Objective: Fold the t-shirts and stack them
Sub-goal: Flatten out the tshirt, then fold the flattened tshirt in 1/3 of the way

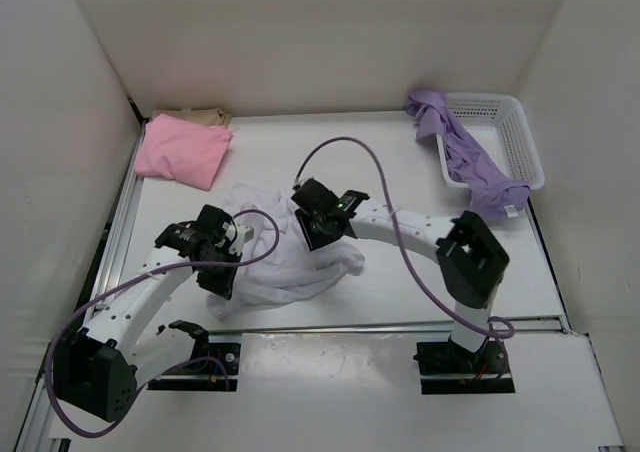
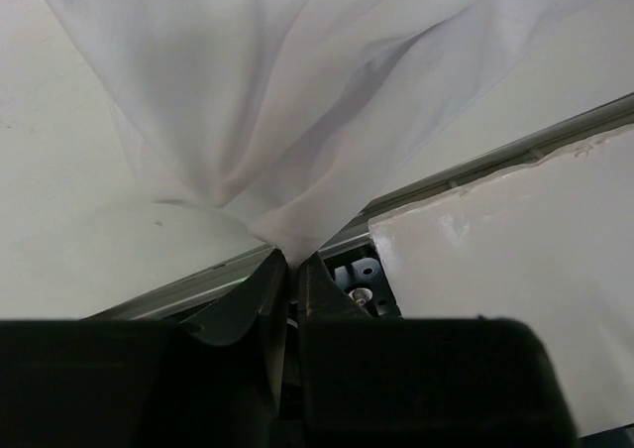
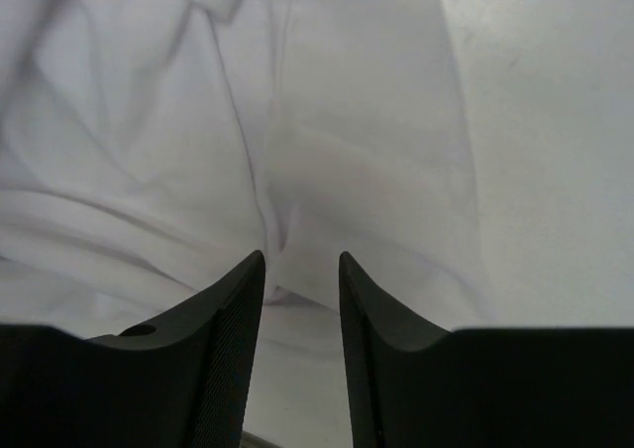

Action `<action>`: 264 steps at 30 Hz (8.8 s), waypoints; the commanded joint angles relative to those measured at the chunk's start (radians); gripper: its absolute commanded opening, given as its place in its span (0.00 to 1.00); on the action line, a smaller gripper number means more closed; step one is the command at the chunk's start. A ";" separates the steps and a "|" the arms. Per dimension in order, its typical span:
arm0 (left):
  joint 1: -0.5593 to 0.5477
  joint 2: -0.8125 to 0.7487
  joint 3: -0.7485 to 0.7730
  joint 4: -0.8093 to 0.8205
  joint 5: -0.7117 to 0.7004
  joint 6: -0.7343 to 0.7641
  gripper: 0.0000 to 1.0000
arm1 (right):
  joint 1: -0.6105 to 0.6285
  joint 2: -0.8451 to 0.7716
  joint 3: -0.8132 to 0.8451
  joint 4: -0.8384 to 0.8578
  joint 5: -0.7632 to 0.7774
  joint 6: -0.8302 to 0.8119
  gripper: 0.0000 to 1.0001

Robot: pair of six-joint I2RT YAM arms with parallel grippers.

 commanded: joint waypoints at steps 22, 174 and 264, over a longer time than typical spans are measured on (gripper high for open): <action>0.004 0.005 0.031 0.099 -0.109 0.000 0.10 | -0.129 0.047 0.090 -0.143 -0.100 0.006 0.00; 0.262 0.611 0.307 0.446 -0.381 0.000 0.24 | -0.698 -0.080 -0.125 0.079 -0.171 0.032 0.12; -0.733 1.116 0.978 0.342 -0.346 0.000 0.23 | -0.847 -0.911 -1.006 -0.195 -0.231 0.366 0.00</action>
